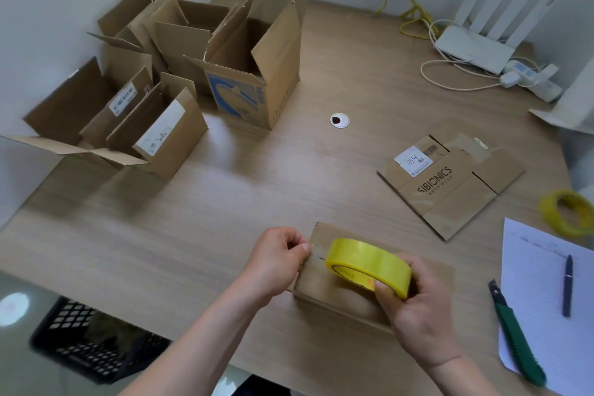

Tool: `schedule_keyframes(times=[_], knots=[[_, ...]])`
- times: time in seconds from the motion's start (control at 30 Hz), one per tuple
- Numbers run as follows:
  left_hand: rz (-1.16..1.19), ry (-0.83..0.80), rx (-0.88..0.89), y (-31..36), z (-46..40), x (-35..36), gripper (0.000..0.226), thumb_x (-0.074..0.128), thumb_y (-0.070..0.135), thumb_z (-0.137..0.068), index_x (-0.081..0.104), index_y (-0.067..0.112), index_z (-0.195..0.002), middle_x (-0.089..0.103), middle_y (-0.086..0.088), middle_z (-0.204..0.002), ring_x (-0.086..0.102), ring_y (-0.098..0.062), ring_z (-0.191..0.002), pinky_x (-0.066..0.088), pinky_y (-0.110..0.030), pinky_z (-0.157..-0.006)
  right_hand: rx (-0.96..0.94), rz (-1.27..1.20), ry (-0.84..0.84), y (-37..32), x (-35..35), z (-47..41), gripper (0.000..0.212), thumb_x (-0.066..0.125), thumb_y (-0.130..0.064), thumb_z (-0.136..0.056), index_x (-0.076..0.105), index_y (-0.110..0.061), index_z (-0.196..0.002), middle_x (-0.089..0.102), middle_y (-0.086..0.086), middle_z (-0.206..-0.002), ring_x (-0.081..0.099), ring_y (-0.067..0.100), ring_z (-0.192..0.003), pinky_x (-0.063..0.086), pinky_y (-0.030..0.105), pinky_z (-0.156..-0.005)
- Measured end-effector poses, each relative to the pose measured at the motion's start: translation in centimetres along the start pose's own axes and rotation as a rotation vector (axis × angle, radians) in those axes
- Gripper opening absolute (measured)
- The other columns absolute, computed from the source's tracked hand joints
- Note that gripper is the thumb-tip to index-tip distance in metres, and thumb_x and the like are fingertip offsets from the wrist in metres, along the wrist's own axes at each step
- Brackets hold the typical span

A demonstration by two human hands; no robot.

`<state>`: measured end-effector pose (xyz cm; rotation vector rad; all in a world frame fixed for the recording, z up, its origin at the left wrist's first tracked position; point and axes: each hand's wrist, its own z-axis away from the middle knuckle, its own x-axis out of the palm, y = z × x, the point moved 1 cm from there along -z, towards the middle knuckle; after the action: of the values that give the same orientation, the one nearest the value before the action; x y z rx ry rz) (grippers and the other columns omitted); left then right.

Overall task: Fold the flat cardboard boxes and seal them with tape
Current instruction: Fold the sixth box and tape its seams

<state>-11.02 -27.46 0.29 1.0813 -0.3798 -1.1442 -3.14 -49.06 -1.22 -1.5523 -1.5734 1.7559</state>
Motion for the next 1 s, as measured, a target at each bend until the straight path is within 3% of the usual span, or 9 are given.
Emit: schedule_keyframes(times=[0.13, 0.23, 0.4, 0.73, 0.83, 0.9, 1.0], knots=[[0.142, -0.035, -0.047, -0.5, -0.2, -0.1, 0.033, 0.054, -0.004, -0.093, 0.056, 0.012, -0.064, 0.048, 0.010, -0.044, 0.043, -0.004, -0.041, 0.037, -0.018, -0.044, 0.005, 0.062, -0.057, -0.8, 0.0, -0.2, 0.033, 0.065, -0.043, -0.069, 0.057, -0.047, -0.101, 0.063, -0.021, -0.090, 0.058, 0.006, -0.078, 0.041, 0.016, -0.067], [0.183, -0.032, -0.067, -0.8, -0.3, -0.3, 0.032, 0.053, -0.005, -0.093, 0.056, 0.010, -0.065, 0.050, 0.005, -0.047, 0.046, -0.007, -0.043, 0.042, -0.020, -0.045, -0.013, 0.126, -0.068, -1.6, 0.0, -0.1, 0.033, 0.061, -0.045, -0.072, 0.054, -0.044, -0.105, 0.064, -0.026, -0.095, 0.058, -0.001, -0.082, 0.037, 0.004, -0.070], [0.197, -0.056, -0.102, -1.2, -1.0, -0.9, 0.027, 0.054, -0.003, -0.095, 0.056, 0.008, -0.070, 0.051, -0.002, -0.055, 0.054, -0.010, -0.048, 0.050, -0.025, -0.050, -0.020, 0.156, -0.038, -1.9, 0.4, -0.3, 0.030, 0.057, -0.049, -0.072, 0.048, -0.046, -0.101, 0.058, -0.020, -0.080, 0.055, 0.008, -0.073, 0.034, 0.012, -0.064], [0.240, -0.101, -0.134, -2.5, -1.6, -0.2, 0.028, 0.055, -0.004, -0.093, 0.057, 0.007, -0.068, 0.050, -0.007, -0.055, 0.045, -0.012, -0.043, 0.041, -0.022, -0.043, -0.077, 0.276, -0.017, -2.6, 0.9, -0.7, 0.030, 0.057, -0.047, -0.074, 0.048, -0.036, -0.101, 0.048, -0.031, -0.089, 0.052, 0.017, -0.071, 0.029, 0.011, -0.065], [0.231, -0.061, -0.159, -3.3, -1.2, 0.2, 0.006, 0.060, 0.007, -0.094, 0.059, 0.009, -0.088, 0.051, -0.011, -0.073, 0.049, -0.013, -0.048, 0.042, -0.023, -0.044, -0.066, 0.301, -0.003, -2.6, 0.9, -0.6, 0.032, 0.057, -0.045, -0.071, 0.048, -0.034, -0.100, 0.047, -0.032, -0.089, 0.052, 0.018, -0.071, 0.029, 0.012, -0.065], [0.201, 0.023, -0.190, -3.9, -0.8, 0.2, 0.021, 0.065, 0.013, -0.092, 0.054, 0.015, -0.110, 0.052, -0.010, -0.086, 0.054, -0.016, -0.056, 0.048, -0.026, -0.048, -0.060, 0.296, -0.001, -2.7, 1.0, -0.7, 0.033, 0.057, -0.044, -0.069, 0.048, -0.034, -0.100, 0.047, -0.032, -0.090, 0.052, 0.018, -0.072, 0.029, 0.012, -0.066], [0.199, 0.189, -0.084, -4.1, -1.0, 0.2, 0.029, 0.062, 0.011, -0.093, 0.056, 0.024, -0.118, 0.060, -0.004, -0.105, 0.064, -0.023, -0.083, 0.057, -0.045, -0.075, -0.063, 0.318, 0.012, -2.9, 1.1, -0.9, 0.034, 0.056, -0.043, -0.068, 0.051, -0.030, -0.099, 0.045, -0.033, -0.089, 0.049, 0.017, -0.071, 0.026, 0.012, -0.064]])
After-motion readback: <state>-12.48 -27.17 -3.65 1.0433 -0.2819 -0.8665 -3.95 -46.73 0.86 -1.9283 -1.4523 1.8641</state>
